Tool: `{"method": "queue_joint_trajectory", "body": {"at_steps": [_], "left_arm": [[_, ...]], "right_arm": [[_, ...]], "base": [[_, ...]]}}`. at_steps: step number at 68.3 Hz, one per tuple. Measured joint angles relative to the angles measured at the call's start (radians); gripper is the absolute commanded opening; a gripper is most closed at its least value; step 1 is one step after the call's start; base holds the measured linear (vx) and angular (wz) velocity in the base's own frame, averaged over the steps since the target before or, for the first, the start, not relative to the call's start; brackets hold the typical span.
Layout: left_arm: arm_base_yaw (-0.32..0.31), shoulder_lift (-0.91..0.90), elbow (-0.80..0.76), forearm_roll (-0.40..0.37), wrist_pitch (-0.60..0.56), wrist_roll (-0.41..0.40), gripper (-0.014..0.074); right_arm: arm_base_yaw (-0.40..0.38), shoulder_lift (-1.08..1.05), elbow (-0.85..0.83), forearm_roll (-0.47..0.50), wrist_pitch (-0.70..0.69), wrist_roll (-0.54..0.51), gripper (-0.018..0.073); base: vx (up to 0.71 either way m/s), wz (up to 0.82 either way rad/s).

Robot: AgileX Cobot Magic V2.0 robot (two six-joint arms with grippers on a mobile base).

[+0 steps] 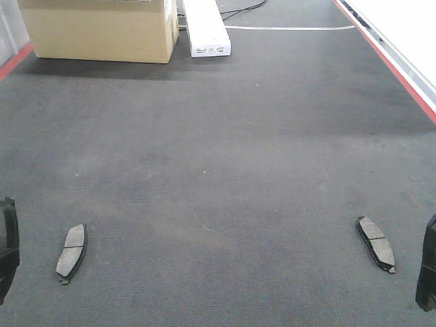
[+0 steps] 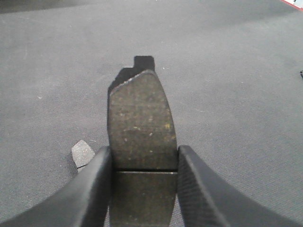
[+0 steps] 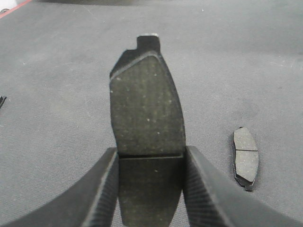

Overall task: Move and align brake pads A on conveyor
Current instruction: 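Drive up to the conveyor beside the two pads already on it, then lower the left gripper beside the nearest pad and release its pad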

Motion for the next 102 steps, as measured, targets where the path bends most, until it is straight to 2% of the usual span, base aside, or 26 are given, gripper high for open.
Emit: {"method": "queue_joint_trajectory", "body": {"at_steps": [28, 45, 53, 64, 74, 82, 89, 102], "left_arm": [[0.0, 0.0, 0.0, -0.003, -0.003, -0.001, -0.0006], [0.0, 0.066, -0.054, -0.028, 0.009, -0.04, -0.0001], [0.0, 0.205, -0.182, -0.051, 0.036, -0.068, 0.0005], [0.0, 0.473, -0.381, -0.097, 0.131, -0.072, 0.0015], [0.0, 0.719, -0.485, -0.151, 0.138, -0.072, 0.0022], [0.0, 0.901, -0.51, -0.181, 0.116, -0.072, 0.0024], [0.0, 1.046, -0.511, -0.239, 0.087, -0.072, 0.0031], [-0.004, 1.21, -0.511, -0.298, 0.02, -0.072, 0.0104]], "right_arm": [[0.0, 0.0, 0.0, 0.0, 0.0, 0.0, -0.0004], [0.0, 0.0, 0.0, 0.0, 0.0, 0.0, -0.0004], [0.0, 0.0, 0.0, 0.0, 0.0, 0.0, -0.0004], [0.0, 0.0, 0.0, 0.0, 0.0, 0.0, -0.0004], [0.0, 0.0, 0.0, 0.0, 0.0, 0.0, -0.0004], [0.0, 0.0, 0.0, 0.0, 0.0, 0.0, -0.0004], [0.0, 0.0, 0.0, 0.0, 0.0, 0.0, -0.0004], [0.0, 0.0, 0.0, 0.0, 0.0, 0.0, -0.0004]], "base": [[0.0, 0.0], [0.0, 0.0], [0.0, 0.0], [0.0, 0.0], [0.0, 0.0], [0.0, 0.0], [0.0, 0.0], [0.0, 0.0]]}}
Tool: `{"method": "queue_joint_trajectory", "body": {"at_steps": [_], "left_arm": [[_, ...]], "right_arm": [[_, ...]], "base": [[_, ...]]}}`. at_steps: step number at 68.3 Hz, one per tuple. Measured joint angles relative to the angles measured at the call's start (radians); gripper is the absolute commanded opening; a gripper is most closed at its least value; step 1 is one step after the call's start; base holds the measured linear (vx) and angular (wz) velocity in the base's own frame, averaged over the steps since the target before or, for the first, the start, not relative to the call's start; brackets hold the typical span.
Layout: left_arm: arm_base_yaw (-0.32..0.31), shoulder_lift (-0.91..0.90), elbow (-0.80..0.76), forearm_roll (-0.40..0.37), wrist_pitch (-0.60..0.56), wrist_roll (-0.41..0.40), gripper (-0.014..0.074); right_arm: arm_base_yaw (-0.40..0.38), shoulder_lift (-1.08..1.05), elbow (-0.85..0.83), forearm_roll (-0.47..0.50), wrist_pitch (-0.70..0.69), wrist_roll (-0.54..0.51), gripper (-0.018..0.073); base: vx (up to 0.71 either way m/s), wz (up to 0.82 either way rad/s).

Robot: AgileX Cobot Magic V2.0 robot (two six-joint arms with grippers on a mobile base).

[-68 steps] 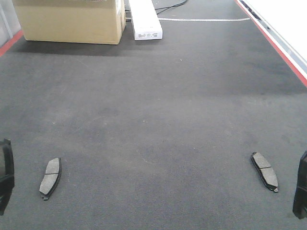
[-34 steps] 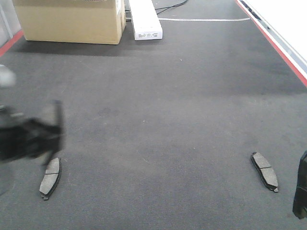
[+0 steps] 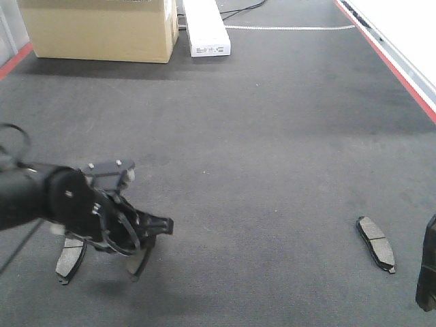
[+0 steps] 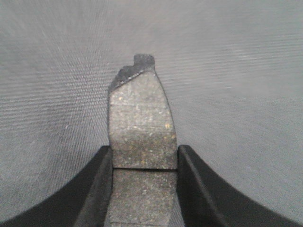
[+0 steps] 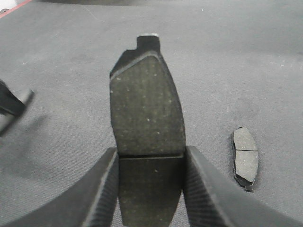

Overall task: Move and align brake pads A on conveyor
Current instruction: 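Lower the left gripper beside the nearest pad and release its pad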

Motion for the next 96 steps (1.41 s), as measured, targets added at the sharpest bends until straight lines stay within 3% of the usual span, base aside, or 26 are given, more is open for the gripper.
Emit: {"method": "queue_joint_trajectory", "body": {"at_steps": [22, 31, 43, 54, 73, 96], "left_arm": [[-0.016, 0.102, -0.008, -0.007, -0.078, 0.009, 0.0435], [-0.016, 0.105, -0.011, -0.013, -0.091, 0.016, 0.0511], [-0.016, 0.074, -0.026, -0.007, -0.083, 0.02, 0.0507], [-0.016, -0.043, -0.028, 0.047, -0.073, 0.02, 0.047], [-0.016, -0.336, -0.027, 0.184, 0.039, 0.02, 0.0414], [-0.016, -0.762, 0.119, 0.227, 0.114, 0.02, 0.0407]], "right_arm": [[0.0, 0.0, 0.0, 0.0, 0.0, 0.0, -0.0004], [0.0, 0.0, 0.0, 0.0, 0.0, 0.0, -0.0004], [0.0, 0.0, 0.0, 0.0, 0.0, 0.0, -0.0004], [0.0, 0.0, 0.0, 0.0, 0.0, 0.0, -0.0004], [0.0, 0.0, 0.0, 0.0, 0.0, 0.0, -0.0004], [0.0, 0.0, 0.0, 0.0, 0.0, 0.0, -0.0004]], "base": [[0.0, 0.0], [0.0, 0.0], [0.0, 0.0], [0.0, 0.0], [0.0, 0.0], [0.0, 0.0]]}}
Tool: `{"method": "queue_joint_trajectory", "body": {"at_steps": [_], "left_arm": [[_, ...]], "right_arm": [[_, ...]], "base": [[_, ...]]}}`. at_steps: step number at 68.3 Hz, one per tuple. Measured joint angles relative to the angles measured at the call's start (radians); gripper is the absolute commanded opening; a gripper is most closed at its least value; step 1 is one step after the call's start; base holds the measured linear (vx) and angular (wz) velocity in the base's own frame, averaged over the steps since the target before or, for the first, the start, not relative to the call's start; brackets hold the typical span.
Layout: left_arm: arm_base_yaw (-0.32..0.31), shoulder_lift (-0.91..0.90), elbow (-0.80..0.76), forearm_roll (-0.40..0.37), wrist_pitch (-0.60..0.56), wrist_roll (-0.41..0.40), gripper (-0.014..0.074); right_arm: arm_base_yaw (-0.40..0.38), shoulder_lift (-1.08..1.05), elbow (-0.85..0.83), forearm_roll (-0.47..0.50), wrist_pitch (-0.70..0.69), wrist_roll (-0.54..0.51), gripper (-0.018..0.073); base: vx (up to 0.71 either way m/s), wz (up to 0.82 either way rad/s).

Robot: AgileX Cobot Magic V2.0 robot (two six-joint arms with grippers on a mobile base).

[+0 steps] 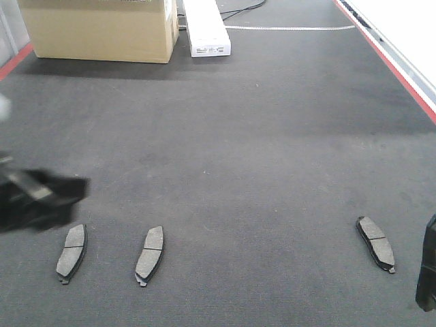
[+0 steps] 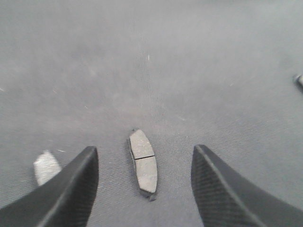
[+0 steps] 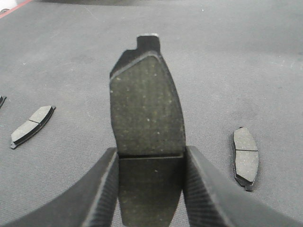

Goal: Move and align brake pads A on conveyor

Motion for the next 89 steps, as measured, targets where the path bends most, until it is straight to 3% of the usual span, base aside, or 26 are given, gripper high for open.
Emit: {"method": "queue_joint_trajectory", "body": {"at_steps": [20, 37, 89], "left_arm": [[0.0, -0.404, 0.244, 0.011, 0.017, 0.0, 0.0407], [0.0, -0.667, 0.362, 0.011, 0.04, 0.0, 0.0407], [0.0, -0.717, 0.376, 0.011, 0.066, 0.0, 0.0407]], "right_arm": [[0.0, 0.0, 0.0, 0.0, 0.0, 0.0, -0.0004], [0.0, 0.0, 0.0, 0.0, 0.0, 0.0, -0.0004], [0.0, 0.004, 0.0, 0.039, 0.0, 0.004, 0.0004]], "base": [[0.0, 0.0], [0.0, 0.0], [0.0, 0.0]]}}
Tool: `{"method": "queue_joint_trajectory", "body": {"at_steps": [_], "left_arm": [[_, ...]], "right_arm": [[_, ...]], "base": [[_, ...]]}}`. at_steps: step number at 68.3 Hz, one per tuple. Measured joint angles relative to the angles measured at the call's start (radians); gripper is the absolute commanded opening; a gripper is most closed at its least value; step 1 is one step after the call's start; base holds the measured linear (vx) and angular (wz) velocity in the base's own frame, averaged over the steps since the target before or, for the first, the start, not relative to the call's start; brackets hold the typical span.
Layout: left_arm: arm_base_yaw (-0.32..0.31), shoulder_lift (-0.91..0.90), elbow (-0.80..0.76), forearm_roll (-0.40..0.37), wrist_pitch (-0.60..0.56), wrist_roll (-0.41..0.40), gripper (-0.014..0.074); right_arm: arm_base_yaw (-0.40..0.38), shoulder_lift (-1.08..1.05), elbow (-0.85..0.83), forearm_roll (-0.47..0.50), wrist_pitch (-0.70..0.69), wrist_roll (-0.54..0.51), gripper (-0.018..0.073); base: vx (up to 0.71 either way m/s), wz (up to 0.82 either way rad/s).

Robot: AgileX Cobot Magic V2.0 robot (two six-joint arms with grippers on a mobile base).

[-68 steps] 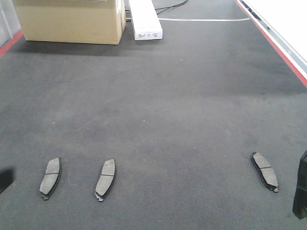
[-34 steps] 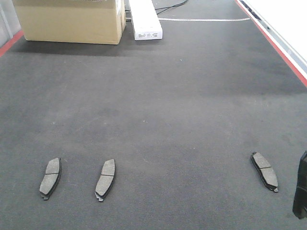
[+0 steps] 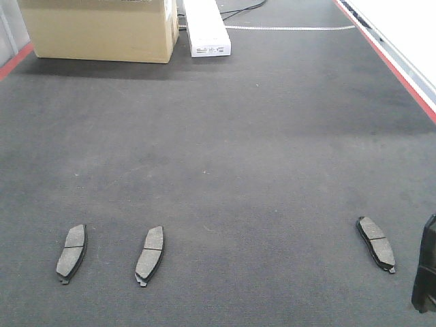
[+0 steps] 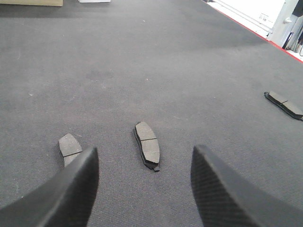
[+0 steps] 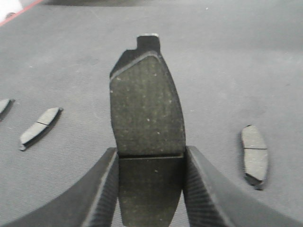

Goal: Move and align brake pads A on conveyor

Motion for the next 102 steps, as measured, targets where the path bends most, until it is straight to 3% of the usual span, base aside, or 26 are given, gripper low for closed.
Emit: {"method": "queue_joint_trajectory", "body": {"at_steps": [12, 53, 66, 83, 102], "left_arm": [[0.0, 0.0, 0.0, 0.0, 0.001, 0.0, 0.0407], [0.0, 0.0, 0.0, 0.0, 0.001, 0.001, 0.0407], [0.0, 0.0, 0.0, 0.0, 0.001, 0.001, 0.0407], [0.0, 0.0, 0.0, 0.001, 0.001, 0.001, 0.0407], [0.0, 0.0, 0.0, 0.001, 0.001, 0.001, 0.0407]], "right_arm": [[0.0, 0.133, -0.035, 0.035, 0.005, 0.024, 0.003], [0.0, 1.133, -0.395, 0.075, -0.034, 0.034, 0.0148], [0.0, 1.351, -0.499, 0.077, -0.027, 0.035, 0.0274], [0.0, 1.471, -0.58, 0.077, 0.019, 0.035, 0.0494], [0.0, 1.352, -0.584, 0.032, 0.026, 0.039, 0.0505]], "base": [[0.0, 0.0], [0.0, 0.0], [0.0, 0.0], [0.0, 0.0], [0.0, 0.0]]}}
